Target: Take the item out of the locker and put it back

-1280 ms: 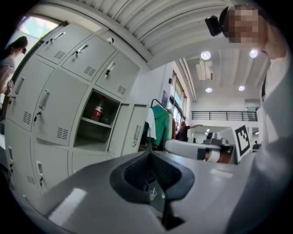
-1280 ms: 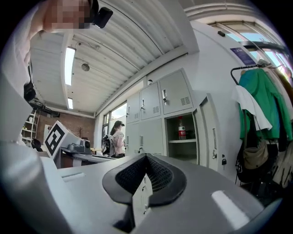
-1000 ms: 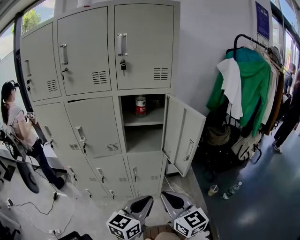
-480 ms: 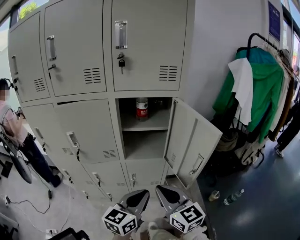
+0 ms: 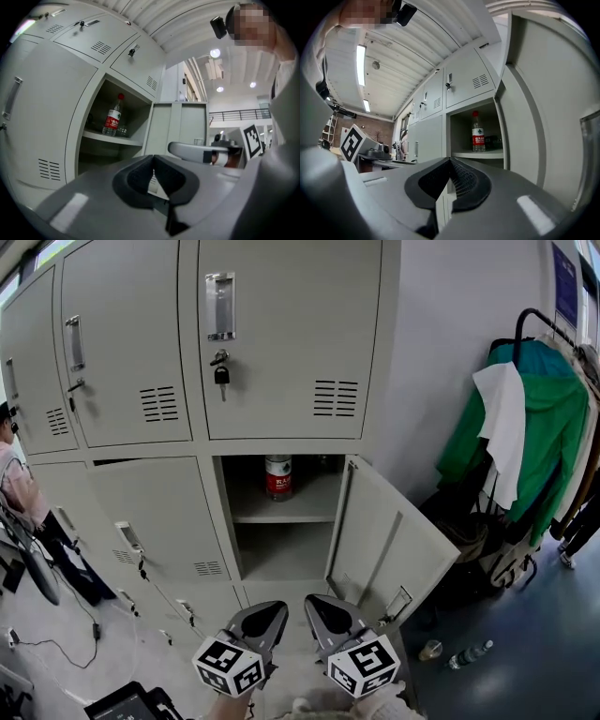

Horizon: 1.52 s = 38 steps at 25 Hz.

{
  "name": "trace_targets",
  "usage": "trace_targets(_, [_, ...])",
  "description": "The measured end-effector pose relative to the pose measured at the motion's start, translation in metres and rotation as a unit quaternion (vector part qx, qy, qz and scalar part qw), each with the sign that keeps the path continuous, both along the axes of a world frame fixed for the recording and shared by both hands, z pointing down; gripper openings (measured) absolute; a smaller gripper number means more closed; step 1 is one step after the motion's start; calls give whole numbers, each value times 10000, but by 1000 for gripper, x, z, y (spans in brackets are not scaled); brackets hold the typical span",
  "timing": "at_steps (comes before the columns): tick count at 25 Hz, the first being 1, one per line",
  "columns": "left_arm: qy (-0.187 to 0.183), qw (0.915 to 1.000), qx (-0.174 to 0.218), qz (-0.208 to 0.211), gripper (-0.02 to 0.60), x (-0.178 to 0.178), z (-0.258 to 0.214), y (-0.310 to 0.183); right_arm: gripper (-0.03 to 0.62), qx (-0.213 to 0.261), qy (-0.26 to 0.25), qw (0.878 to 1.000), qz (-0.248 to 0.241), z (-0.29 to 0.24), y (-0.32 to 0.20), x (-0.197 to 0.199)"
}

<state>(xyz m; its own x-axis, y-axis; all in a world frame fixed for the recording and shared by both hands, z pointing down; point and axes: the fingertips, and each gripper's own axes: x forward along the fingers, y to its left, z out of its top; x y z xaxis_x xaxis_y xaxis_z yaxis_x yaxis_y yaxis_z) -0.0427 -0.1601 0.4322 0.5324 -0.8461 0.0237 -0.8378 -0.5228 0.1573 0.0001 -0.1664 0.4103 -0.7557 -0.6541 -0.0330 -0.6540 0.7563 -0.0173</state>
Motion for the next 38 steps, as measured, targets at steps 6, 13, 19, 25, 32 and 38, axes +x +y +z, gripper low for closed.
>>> trace_targets(6, [15, 9999, -110, -110, 8, -1, 5, -22, -3, -41, -4, 10000, -74, 2, -26, -10])
trace_targets(13, [-41, 9996, -234, -148, 8, -19, 6, -40, -11, -196, -111, 9997, 77, 2, -55, -20])
trace_targets(19, [-148, 9997, -191, -5, 8, -30, -4, -59, -11, -184, -35, 9997, 162, -2, -76, -33])
trace_targets(25, [-94, 9999, -124, -24, 8, -42, -8, -78, -7, -50, 9, 9995, 311, -10, -109, -45])
trace_targets(32, [-136, 9998, -14, -136, 7, -51, -11, -101, 128, 51, 62, 9993, 369, -24, -146, -66])
trace_targets(38, [-193, 9995, -3, -240, 8, -65, -16, -120, 261, 30, 239, 9988, 434, -32, -184, -85])
